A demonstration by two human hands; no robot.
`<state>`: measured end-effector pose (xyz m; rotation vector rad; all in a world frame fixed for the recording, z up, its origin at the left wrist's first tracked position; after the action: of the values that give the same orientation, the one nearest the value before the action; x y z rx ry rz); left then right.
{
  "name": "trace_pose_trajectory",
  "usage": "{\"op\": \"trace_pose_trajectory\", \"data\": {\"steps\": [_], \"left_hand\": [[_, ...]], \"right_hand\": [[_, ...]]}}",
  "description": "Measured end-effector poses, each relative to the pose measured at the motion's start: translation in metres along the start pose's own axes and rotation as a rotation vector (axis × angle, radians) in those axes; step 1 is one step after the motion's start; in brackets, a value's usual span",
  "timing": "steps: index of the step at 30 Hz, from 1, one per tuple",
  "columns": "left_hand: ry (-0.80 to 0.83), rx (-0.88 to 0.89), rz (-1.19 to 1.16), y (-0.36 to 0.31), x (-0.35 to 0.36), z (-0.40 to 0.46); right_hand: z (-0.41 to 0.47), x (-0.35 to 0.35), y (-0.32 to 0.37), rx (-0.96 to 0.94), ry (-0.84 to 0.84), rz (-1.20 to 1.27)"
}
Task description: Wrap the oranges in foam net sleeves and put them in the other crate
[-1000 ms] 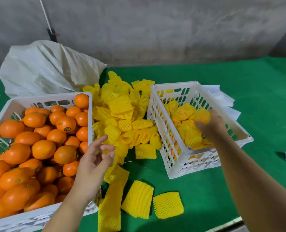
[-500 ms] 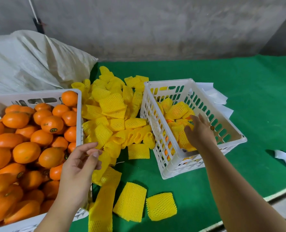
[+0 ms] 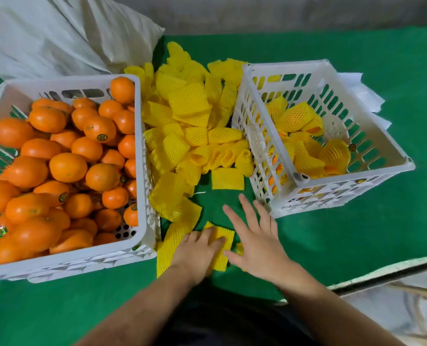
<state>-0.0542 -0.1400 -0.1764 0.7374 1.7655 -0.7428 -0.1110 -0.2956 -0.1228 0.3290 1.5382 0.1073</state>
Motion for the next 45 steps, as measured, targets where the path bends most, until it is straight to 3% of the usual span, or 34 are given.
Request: {"op": "trace_pose_trajectory", "data": {"steps": [2, 4, 8, 10, 13, 15, 20, 24, 28, 30, 32, 33, 35, 37, 41, 43, 45], "left_hand": [[-0.049, -0.032, 0.051, 0.004, 0.008, 0.001], [-0.065, -0.066, 0.036, 0.011, 0.012, -0.001], [-0.106, -0.125, -0.061, 0.022, 0.021, -0.009], [-0.133, -0.144, -0.183, 0.027, 0.024, -0.010], [-0.222, -0.230, -0.684, 0.034, 0.015, -0.006], [-0.321, -0.297, -0.952, 0.036, -0.001, -0.001], [-0.534, -0.555, -1.279, 0.041, -0.061, 0.011], [-0.613, -0.544, -1.243, 0.046, -0.120, 0.008], [-0.840, -0.292, -1.325, 0.080, -0.178, -0.016], [-0.975, -0.323, -1.185, 0.117, -0.186, -0.026], [-1.031, -0.467, -0.977, 0.159, -0.178, -0.030], [-0.982, -0.567, -0.859, 0.178, -0.168, -0.029], [-0.691, -0.661, -0.486, 0.203, -0.142, -0.016], [-0.353, -0.609, -0.128, 0.207, -0.123, -0.003], [0.172, -0.529, 0.150, 0.186, -0.104, 0.003], [0.279, -0.494, 0.196, 0.184, -0.092, 0.000], [0.239, -0.501, 0.161, 0.181, -0.090, -0.003]], "right_hand": [[-0.025, 0.039, -0.023, 0.199, 0.351, -0.024], [-0.038, 0.056, -0.037, 0.270, 0.492, -0.057], [-0.024, 0.060, -0.030, 0.266, 0.296, 0.042], [-0.013, 0.064, -0.015, 0.274, 0.285, 0.180], [0.004, 0.066, 0.012, 0.282, 0.315, 0.481], [0.023, 0.057, 0.021, 0.295, 0.200, 0.650], [0.079, 0.011, 0.022, 0.332, -0.093, 0.760], [0.113, -0.024, 0.027, 0.531, -0.252, 0.774], [0.129, -0.048, 0.061, 0.413, -0.316, 0.824], [0.134, -0.053, 0.079, 0.372, -0.278, 0.850], [0.137, -0.056, 0.097, 0.426, -0.212, 0.963], [0.139, -0.058, 0.105, 0.476, -0.195, 1.033], [0.143, -0.060, 0.122, 0.596, -0.157, 1.159], [0.149, -0.059, 0.137, 0.715, -0.087, 1.249], [0.154, -0.055, 0.149, 0.769, -0.042, 1.343], [0.151, -0.054, 0.148, 0.769, -0.065, 1.369], [0.149, -0.052, 0.146, 0.773, -0.072, 1.372]]}}
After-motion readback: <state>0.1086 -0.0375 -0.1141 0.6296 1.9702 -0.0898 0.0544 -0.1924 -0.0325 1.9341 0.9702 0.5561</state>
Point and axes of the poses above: each hand's wrist, its own z-axis towards the middle knuckle, its own x-axis out of the palm, y = z × x, the point moved 4 cm from there along z, towards the middle knuckle, and after that the axes turned 11 degrees about -y, right-handed, at the moved point
